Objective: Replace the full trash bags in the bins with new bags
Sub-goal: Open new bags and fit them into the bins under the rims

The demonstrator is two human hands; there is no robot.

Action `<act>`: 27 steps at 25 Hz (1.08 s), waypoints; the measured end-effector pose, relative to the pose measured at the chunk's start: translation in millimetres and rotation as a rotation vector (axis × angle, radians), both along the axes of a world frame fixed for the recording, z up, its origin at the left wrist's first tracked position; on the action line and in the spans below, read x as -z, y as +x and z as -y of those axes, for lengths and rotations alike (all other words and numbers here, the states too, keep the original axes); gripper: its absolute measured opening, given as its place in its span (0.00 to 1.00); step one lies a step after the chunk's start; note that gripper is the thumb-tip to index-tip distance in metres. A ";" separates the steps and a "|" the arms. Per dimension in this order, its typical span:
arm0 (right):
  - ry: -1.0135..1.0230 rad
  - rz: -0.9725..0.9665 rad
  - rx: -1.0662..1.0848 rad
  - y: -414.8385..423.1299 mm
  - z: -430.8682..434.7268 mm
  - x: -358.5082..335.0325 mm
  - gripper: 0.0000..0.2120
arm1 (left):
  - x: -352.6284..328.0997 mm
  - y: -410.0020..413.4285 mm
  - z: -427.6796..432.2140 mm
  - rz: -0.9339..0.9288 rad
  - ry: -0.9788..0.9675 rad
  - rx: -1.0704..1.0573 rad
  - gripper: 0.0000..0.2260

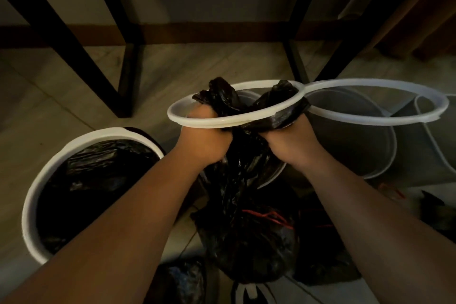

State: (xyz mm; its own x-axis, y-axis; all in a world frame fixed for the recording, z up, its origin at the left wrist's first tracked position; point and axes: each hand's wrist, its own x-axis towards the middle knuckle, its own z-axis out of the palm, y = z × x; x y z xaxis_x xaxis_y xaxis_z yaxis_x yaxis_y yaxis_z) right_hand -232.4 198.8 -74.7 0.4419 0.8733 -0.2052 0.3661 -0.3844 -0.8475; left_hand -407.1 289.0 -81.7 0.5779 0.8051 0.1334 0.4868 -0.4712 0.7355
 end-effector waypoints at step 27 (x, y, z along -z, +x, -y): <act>-0.098 0.602 -0.315 -18.0 35.0 54.4 0.15 | 48.4 -31.7 -15.3 -0.947 0.112 0.368 0.14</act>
State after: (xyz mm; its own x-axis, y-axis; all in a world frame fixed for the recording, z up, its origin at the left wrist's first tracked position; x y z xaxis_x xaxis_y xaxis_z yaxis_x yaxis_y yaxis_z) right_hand -250.4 163.8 -129.0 0.2314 0.9689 -0.0878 0.8694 -0.2464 -0.4282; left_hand -438.8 304.2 -130.2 0.6940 0.5670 -0.4437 0.6564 -0.7515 0.0663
